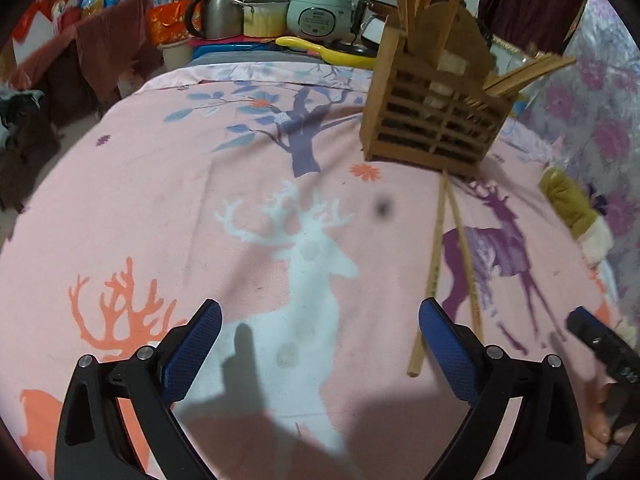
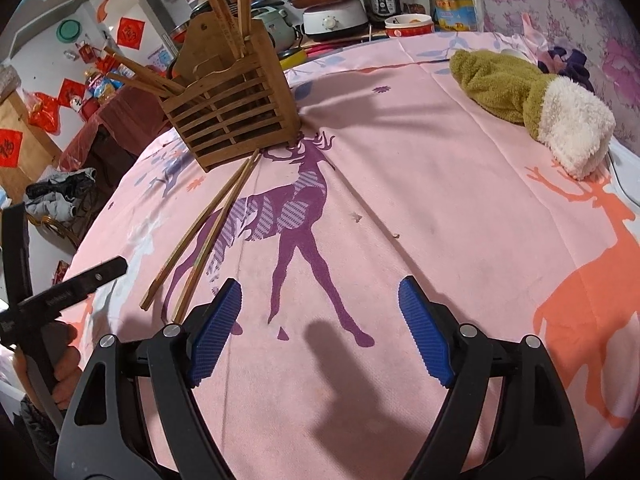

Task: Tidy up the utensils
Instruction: 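Withdraw both open tools from the holder toward the loose chopsticks, then lower both open tools over one loose chopstick each, then close both tools on one chopstick each, then lift both chopsticks and carry them over the wooden holder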

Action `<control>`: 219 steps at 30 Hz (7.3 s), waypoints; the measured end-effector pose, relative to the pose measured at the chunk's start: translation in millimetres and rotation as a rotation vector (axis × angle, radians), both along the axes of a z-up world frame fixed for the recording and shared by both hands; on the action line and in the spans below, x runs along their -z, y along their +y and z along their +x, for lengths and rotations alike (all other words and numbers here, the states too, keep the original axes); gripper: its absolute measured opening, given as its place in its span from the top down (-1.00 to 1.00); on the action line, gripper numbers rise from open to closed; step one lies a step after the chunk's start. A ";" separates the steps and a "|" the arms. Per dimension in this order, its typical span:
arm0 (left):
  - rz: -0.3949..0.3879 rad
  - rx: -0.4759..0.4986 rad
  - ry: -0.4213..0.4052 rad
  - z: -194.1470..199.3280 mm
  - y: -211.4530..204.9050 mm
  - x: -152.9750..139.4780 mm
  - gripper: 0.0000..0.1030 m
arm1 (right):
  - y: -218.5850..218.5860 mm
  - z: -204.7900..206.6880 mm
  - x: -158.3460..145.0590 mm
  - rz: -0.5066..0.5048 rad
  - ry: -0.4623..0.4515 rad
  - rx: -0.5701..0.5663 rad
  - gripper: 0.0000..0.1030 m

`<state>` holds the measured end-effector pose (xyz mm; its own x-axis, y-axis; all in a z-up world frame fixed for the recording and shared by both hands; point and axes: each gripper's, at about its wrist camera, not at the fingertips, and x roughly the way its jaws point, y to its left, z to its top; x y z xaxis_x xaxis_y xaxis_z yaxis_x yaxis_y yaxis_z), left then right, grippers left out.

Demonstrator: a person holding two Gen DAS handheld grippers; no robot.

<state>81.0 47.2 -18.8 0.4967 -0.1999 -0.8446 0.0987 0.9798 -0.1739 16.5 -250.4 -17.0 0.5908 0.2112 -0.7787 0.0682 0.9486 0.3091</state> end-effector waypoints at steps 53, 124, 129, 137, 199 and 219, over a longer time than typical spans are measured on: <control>-0.009 -0.011 0.048 -13.3 1.0 7.5 0.03 | 112.8 18.2 10.7 -0.228 0.013 -0.323 0.58; 0.177 0.164 -0.015 -27.9 -46.7 12.3 0.87 | 56.3 7.7 12.6 -0.137 0.009 -0.283 0.85; 0.161 0.154 -0.023 -28.2 -43.7 8.4 0.88 | 56.6 2.9 6.7 -0.155 -0.025 -0.278 0.85; 0.121 0.134 -0.079 -33.1 -37.3 -6.4 0.88 | 57.9 -8.2 -10.0 -0.183 -0.119 -0.274 0.85; 0.090 0.177 -0.274 -51.3 -61.6 -119.3 0.89 | 22.7 -41.5 -56.7 -0.170 -0.229 -0.230 0.88; 0.084 0.260 -0.317 -26.2 -100.0 -174.3 0.89 | 43.0 -7.6 -161.1 -0.153 -0.405 -0.221 0.88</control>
<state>54.8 -52.9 155.5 0.6765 -0.2896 -0.6771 0.3804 0.9247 -0.0154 8.9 -207.5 144.1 0.8068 0.2664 -0.5274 -0.2366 0.9636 0.1249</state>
